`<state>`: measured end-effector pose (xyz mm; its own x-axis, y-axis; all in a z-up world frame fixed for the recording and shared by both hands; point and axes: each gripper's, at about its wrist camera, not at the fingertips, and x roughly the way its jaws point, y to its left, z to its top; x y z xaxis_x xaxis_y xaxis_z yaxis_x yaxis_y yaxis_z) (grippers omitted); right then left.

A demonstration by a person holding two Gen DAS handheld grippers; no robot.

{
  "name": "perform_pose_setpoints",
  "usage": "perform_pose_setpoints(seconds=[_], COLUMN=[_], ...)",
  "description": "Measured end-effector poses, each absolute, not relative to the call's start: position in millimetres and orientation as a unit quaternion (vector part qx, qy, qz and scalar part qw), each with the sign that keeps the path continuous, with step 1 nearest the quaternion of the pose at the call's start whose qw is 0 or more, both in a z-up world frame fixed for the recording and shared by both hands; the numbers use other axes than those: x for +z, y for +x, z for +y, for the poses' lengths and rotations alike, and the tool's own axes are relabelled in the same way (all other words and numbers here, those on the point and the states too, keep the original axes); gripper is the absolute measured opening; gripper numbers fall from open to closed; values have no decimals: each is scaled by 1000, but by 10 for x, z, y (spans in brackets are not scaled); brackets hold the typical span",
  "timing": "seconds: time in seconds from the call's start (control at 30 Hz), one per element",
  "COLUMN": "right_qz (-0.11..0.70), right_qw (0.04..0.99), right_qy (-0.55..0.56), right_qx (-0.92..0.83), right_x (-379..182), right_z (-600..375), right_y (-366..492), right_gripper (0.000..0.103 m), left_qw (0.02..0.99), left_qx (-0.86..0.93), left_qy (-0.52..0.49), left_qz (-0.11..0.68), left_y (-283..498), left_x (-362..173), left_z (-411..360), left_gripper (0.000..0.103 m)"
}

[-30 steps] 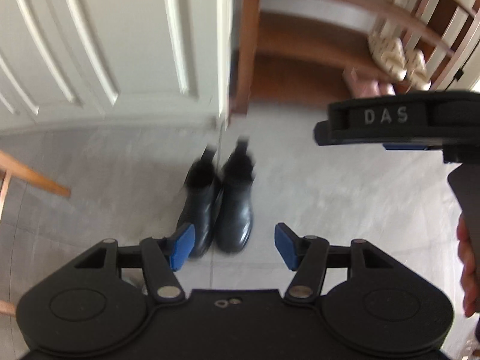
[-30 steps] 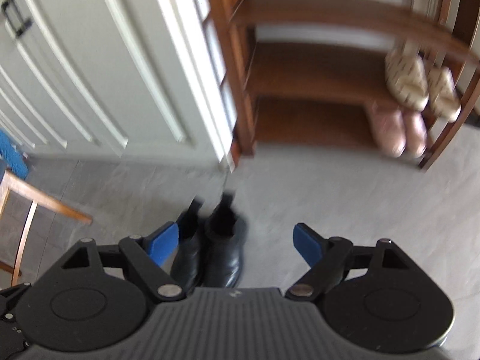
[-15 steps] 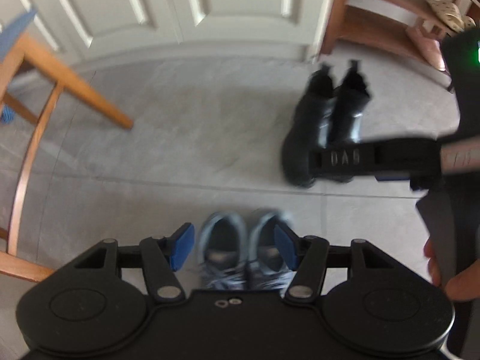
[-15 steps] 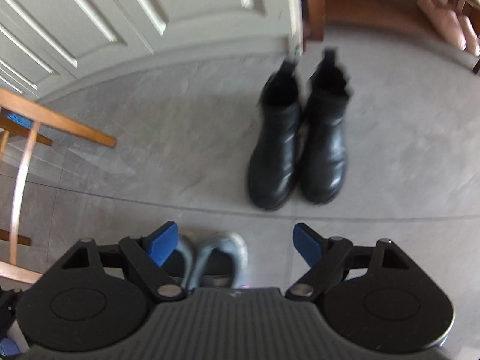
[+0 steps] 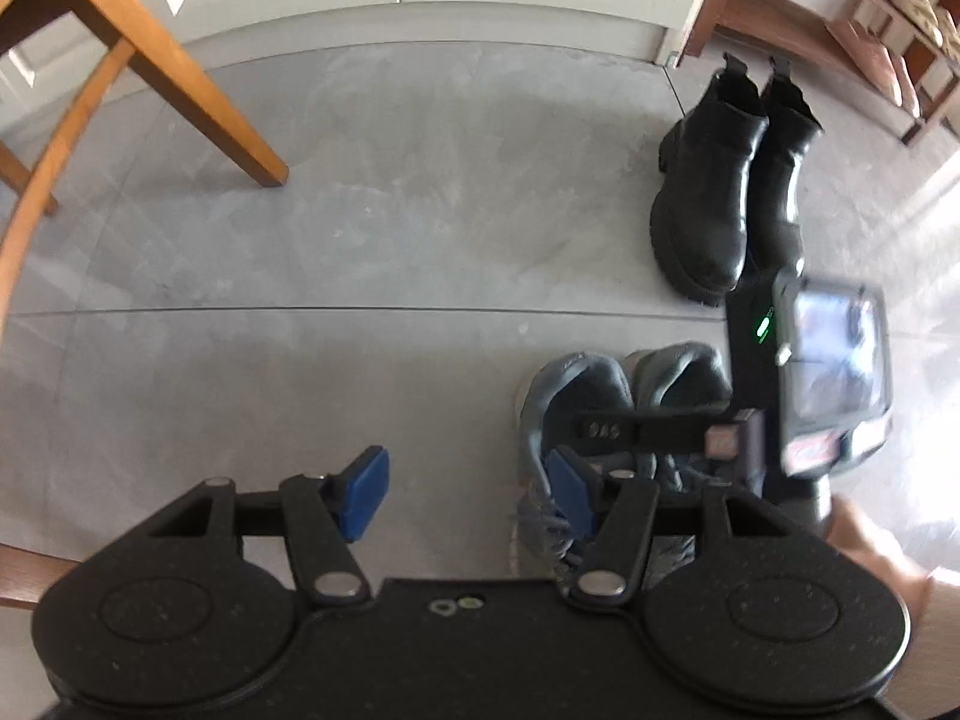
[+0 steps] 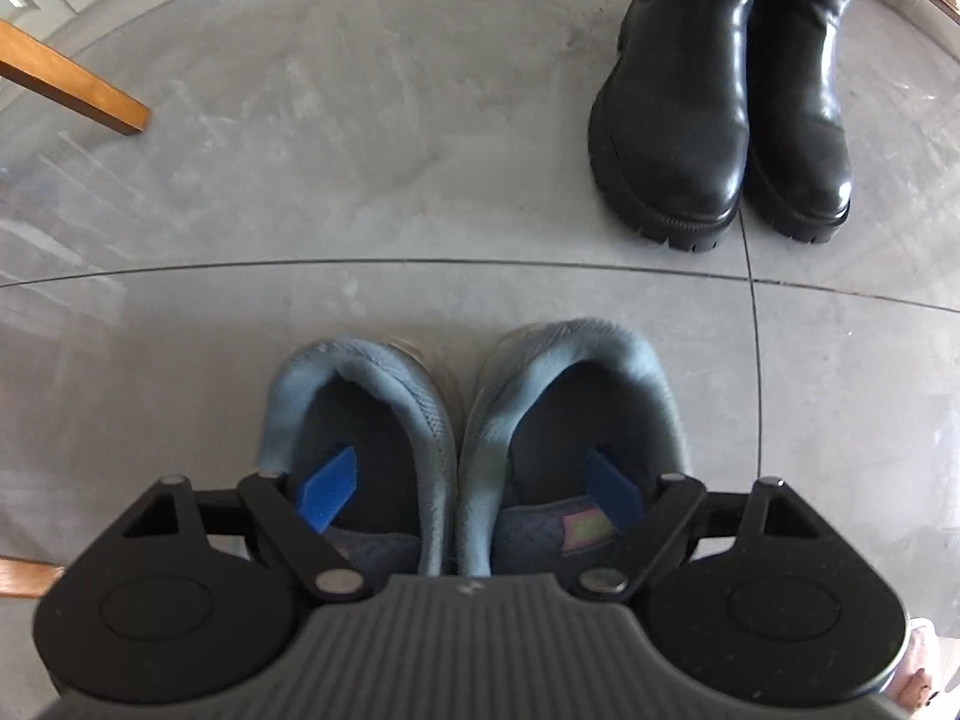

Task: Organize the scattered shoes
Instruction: 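Close the right gripper inside the heels of both grey sneakers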

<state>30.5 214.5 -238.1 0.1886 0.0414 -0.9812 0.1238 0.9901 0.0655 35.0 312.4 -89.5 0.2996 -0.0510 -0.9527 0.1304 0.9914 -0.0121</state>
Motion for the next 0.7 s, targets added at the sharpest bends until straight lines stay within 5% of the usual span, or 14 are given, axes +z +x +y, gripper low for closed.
perform_pose_setpoints(seconds=[0.2, 0.27, 0.3, 0.7], right_qz=[622, 613, 612, 574], right_qw=[783, 790, 791, 808], right_qy=[14, 8, 21, 124], right_qx=[-19, -7, -11, -46], right_x=[-2593, -2552, -2518, -2020], right_z=[2256, 2308, 2277, 1849], right_y=[278, 283, 294, 62], right_gripper=[76, 40, 31, 30], left_qw=[806, 806, 806, 803], left_qx=[-73, -77, -79, -86], left_qy=[22, 26, 28, 49], left_qz=[587, 586, 586, 588], left_y=[354, 357, 358, 397], left_x=[-1004, -993, -981, -778], left_z=[3176, 3151, 3135, 2853], left_gripper=[59, 59, 59, 59])
